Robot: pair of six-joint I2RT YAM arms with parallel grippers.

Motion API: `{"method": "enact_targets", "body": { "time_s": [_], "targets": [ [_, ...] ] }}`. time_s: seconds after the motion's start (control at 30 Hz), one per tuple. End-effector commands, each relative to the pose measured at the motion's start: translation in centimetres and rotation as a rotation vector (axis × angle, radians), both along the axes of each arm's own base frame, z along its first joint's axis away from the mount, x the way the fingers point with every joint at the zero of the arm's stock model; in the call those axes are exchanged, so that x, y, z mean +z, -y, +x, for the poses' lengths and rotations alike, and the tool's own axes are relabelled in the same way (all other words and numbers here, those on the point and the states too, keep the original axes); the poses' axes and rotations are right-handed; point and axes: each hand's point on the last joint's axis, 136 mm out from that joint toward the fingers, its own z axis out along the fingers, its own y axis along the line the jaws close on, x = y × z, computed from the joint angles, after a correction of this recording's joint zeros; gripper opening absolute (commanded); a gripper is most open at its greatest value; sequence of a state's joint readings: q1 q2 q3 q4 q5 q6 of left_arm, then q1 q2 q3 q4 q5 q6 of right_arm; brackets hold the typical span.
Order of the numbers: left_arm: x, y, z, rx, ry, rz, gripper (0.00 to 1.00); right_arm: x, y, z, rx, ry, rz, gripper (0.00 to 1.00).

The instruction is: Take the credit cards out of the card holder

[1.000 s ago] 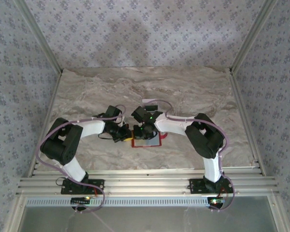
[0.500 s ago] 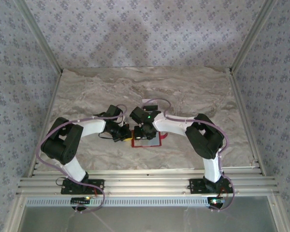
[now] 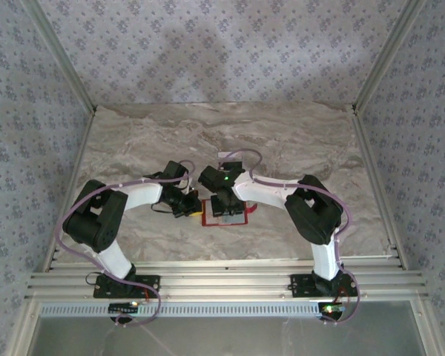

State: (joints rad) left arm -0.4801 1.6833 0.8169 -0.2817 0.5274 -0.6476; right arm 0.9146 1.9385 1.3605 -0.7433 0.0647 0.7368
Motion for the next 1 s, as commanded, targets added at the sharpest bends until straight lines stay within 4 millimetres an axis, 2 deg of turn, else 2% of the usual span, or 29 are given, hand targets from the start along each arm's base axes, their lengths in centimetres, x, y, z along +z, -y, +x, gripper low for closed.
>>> {"method": "enact_targets", "body": {
  "time_s": [0.0, 0.27, 0.5, 0.57, 0.77, 0.97],
  "targets": [
    [-0.8, -1.0, -0.6, -0.004, -0.029, 0.066, 0.0, 0.9, 1.7, -0.1, -0.014, 0.018, -0.071, 0.51],
    [-0.4, -1.1, -0.5, -0.004, -0.019, 0.069, 0.0, 1.4, 4.5, 0.3, -0.064, 0.027, -0.091, 0.51],
    [0.6, -1.1, -0.4, -0.003, 0.002, 0.067, 0.01, 0.3, 5.5, 0.0, -0.101, -0.013, -0.014, 0.5],
    [0.9, -1.1, -0.4, -0.004, 0.007, 0.063, 0.02, -0.8, 6.2, -0.6, -0.11, -0.044, -0.013, 0.49],
    [2.6, -0.5, 0.2, -0.007, 0.042, 0.04, 0.03, -1.6, 4.9, -0.7, -0.07, -0.053, 0.086, 0.41],
    [4.2, 0.9, 0.5, -0.039, 0.077, 0.026, 0.04, -1.2, 4.0, -0.5, -0.031, -0.035, 0.103, 0.33]
  ]
}}
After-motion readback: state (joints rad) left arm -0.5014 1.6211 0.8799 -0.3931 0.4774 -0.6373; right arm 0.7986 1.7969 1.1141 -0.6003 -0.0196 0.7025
